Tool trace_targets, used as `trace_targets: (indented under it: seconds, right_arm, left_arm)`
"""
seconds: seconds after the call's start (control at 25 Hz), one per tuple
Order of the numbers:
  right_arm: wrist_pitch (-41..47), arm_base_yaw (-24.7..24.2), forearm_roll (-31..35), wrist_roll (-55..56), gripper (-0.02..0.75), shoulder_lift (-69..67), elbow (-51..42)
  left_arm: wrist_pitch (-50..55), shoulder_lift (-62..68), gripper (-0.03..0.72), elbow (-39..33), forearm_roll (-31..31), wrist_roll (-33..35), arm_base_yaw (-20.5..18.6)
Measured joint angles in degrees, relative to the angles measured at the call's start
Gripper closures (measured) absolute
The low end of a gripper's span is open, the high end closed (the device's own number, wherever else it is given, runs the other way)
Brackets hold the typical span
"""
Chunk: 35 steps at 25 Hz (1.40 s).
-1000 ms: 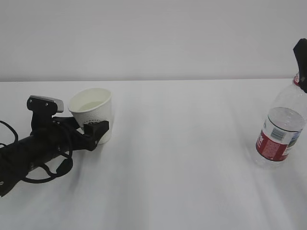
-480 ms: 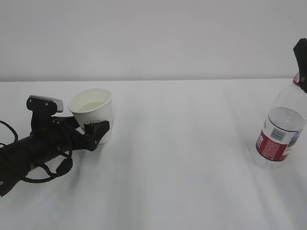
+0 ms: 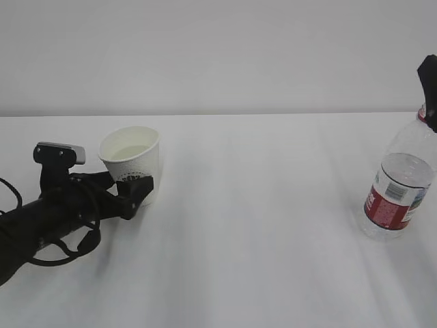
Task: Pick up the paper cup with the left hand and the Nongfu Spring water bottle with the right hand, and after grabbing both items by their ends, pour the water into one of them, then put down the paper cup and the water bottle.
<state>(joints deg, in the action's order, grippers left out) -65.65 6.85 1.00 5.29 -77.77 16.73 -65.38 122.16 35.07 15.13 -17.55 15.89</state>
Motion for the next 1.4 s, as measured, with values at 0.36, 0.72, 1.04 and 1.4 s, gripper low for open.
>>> trace_targets:
  seconds: [0.36,0.72,1.04,1.4]
  right_arm:
    - [0.00,0.00,0.00,0.00,0.147,0.00,0.00]
    - [0.00,0.00,0.00,0.00,0.147,0.00,0.00]
    - [0.00,0.00,0.00,0.00,0.148,0.00,0.00]
    - [0.00,0.00,0.00,0.00,0.147,0.00,0.91]
  left_arm:
    - [0.00,-0.11,-0.003,-3.07,-0.23,-0.35,0.00]
    - [0.00,-3.44,0.011,-6.46,-0.23,-0.47,0.00]
    - [-0.08,-5.36,0.045,-8.71,-0.23,-0.47,0.00]
    - [-0.08,-8.44,0.085,-8.80,-0.23,-0.47,0.00]
